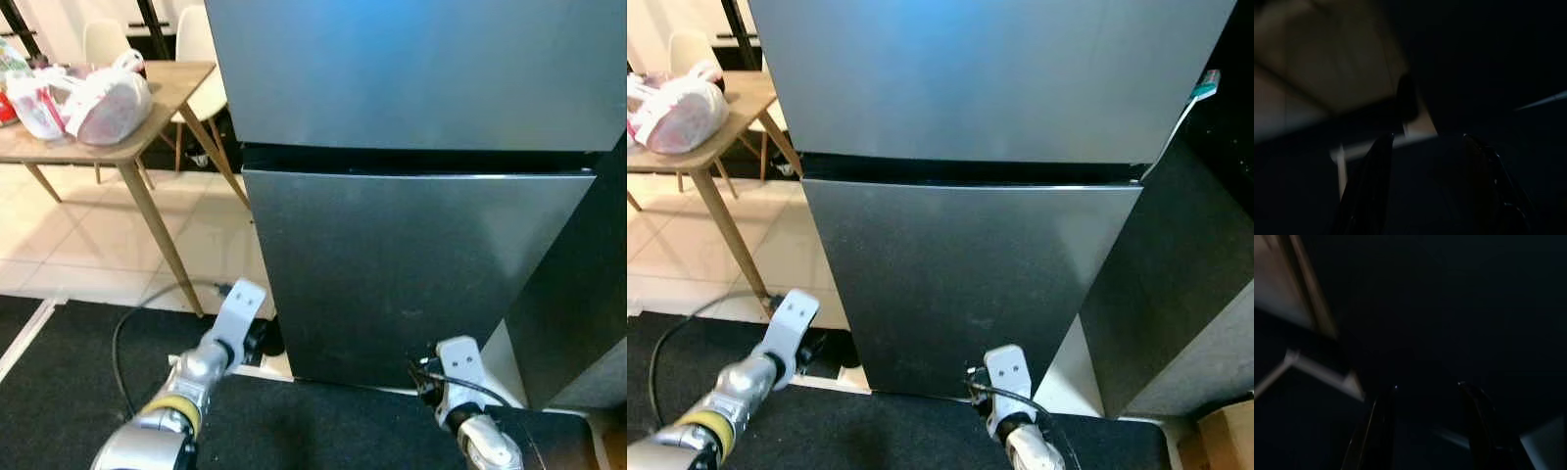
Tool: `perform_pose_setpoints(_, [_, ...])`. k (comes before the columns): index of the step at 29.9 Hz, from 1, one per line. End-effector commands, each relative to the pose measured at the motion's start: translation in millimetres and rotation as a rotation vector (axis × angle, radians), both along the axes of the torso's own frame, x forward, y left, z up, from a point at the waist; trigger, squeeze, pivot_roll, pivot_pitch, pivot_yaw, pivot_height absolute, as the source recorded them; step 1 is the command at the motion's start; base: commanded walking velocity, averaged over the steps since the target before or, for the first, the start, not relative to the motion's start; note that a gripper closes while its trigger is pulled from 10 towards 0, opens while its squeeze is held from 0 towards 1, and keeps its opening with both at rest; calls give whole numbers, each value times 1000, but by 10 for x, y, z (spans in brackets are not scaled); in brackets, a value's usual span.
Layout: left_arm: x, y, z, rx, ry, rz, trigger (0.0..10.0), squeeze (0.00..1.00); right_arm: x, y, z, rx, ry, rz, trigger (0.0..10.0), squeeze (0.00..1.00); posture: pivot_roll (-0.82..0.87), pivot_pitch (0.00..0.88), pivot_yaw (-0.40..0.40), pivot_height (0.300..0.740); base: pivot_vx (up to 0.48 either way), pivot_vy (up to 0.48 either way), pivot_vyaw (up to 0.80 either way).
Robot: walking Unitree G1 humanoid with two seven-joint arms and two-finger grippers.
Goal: Restocking fridge
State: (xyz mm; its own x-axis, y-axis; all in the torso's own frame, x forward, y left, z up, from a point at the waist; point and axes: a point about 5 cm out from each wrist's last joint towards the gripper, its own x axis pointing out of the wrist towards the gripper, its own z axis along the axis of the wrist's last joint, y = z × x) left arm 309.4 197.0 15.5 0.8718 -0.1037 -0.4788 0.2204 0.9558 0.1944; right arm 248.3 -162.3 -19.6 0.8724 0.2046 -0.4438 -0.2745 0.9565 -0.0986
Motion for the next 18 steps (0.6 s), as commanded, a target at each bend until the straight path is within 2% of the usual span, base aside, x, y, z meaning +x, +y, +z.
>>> perform_pose_setpoints(1, [-271,-1,-297,-40,126,102,10000,0,-261,-145,-264,-72,150,-44,10000,0,-85,76,40,740,0,0,0])
perform_pose_setpoints(2, [-271,-1,-297,-40,126,102,10000,0,-261,-145,-264,-72,150,-44,10000,0,-85,76,40,740,0,0,0])
perform_pose_setpoints(4, [-518,0,-522,-15,243,159,10000,0,-480,-368,-421,-139,251,-148,10000,0,-71,61,33,740,0,0,0])
perform_pose_setpoints(5, [-573,-24,-565,-32,248,176,10000,0,-559,-465,-462,-155,283,-198,10000,0,-61,53,29,740,0,0,0])
perform_pose_setpoints(6, [-595,-42,-580,-49,243,185,10000,0,-602,-521,-480,-162,300,-228,10000,0,-61,53,29,740,0,0,0])
perform_pose_setpoints(8, [-604,-120,-594,-130,237,215,10000,0,-642,-627,-477,-109,302,-325,10000,0,-50,33,27,740,0,0,0])
perform_pose_setpoints(12, [-639,-159,-623,-115,249,188,10000,0,-644,-649,-472,-97,296,-343,10000,0,-48,20,34,740,0,0,0])
perform_pose_setpoints(14, [-708,-191,-677,-112,282,174,10000,0,-634,-667,-468,-106,294,-351,10000,0,-47,10,39,740,0,0,0])
perform_pose_setpoints(15, [-738,-175,-691,-53,280,139,10000,0,-585,-655,-453,-121,284,-345,10000,0,-63,2,55,740,0,0,0])
perform_pose_setpoints(18, [-711,-164,-669,-67,265,151,10000,0,-527,-619,-428,-112,265,-324,10000,0,-59,0,61,740,0,0,0])
